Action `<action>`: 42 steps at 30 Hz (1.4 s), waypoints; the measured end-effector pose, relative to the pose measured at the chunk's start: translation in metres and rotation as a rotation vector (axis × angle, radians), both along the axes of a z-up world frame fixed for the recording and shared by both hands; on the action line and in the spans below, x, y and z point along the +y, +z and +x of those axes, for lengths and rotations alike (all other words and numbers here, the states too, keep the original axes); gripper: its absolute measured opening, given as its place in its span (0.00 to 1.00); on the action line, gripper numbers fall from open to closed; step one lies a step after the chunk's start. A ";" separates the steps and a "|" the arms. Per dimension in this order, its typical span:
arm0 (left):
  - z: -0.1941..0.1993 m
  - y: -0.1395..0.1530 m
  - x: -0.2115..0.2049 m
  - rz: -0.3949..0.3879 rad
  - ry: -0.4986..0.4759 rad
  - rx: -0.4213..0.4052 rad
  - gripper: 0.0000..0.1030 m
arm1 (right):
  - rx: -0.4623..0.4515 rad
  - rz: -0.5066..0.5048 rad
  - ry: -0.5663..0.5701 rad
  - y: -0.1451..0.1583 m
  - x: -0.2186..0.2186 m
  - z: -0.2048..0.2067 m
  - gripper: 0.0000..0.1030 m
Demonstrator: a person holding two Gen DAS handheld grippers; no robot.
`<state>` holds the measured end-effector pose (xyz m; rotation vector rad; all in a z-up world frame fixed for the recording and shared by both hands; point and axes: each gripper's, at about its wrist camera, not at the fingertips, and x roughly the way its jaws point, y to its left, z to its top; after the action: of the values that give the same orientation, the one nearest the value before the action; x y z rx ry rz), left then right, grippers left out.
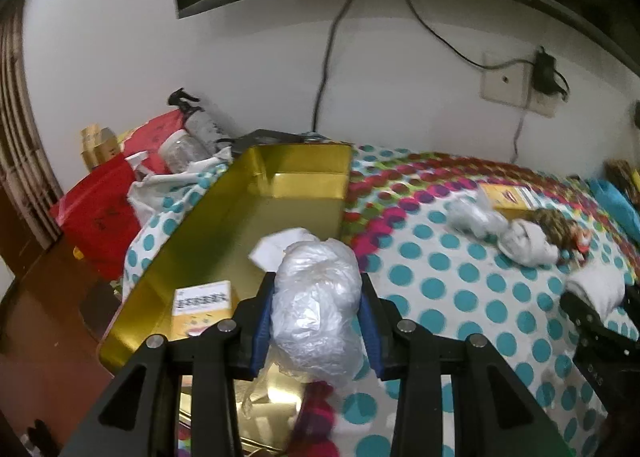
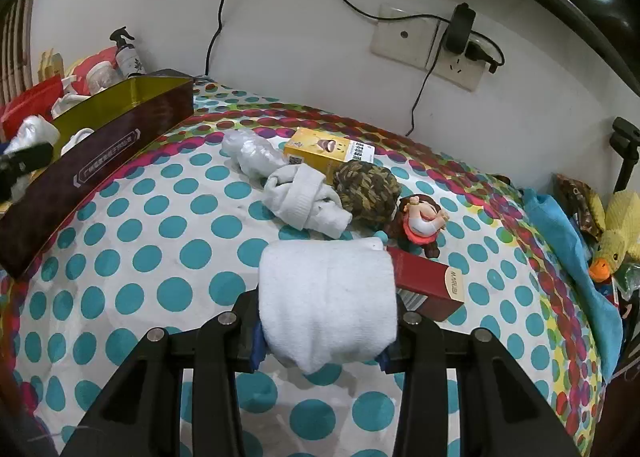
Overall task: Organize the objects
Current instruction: 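Carry the plastic bundle into the gold tray with the left gripper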
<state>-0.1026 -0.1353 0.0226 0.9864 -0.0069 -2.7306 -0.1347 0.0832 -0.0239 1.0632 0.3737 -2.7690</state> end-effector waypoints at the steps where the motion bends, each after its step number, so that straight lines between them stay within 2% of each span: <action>1: 0.000 0.001 -0.005 -0.001 0.012 0.002 0.37 | 0.001 -0.002 -0.001 0.000 0.001 0.000 0.36; 6: -0.002 -0.002 -0.044 0.029 0.101 -0.021 0.37 | -0.001 0.002 0.004 0.000 0.000 0.001 0.36; 12: -0.002 -0.008 -0.072 0.054 0.160 -0.042 0.37 | -0.003 0.000 0.000 0.001 0.002 0.002 0.37; 21: -0.005 -0.019 -0.083 0.061 0.177 -0.079 0.37 | -0.001 0.013 0.005 0.001 0.001 -0.002 0.37; 28: -0.007 -0.020 -0.078 0.029 0.170 -0.078 0.40 | 0.004 0.028 0.022 0.001 -0.006 0.000 0.37; 32: -0.007 -0.020 -0.077 0.025 0.168 -0.076 0.43 | 0.004 0.026 0.050 0.001 -0.021 -0.003 0.37; 34: -0.007 -0.020 -0.077 0.023 0.168 -0.072 0.50 | 0.003 0.014 0.068 0.003 -0.034 -0.006 0.37; 42: -0.008 -0.021 -0.086 0.047 0.178 -0.072 0.51 | 0.023 0.008 0.159 0.019 -0.096 -0.019 0.37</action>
<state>-0.1103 -0.2216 0.0017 1.0444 0.1269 -2.5435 -0.1532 -0.0125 -0.0050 0.9598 0.4513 -2.6430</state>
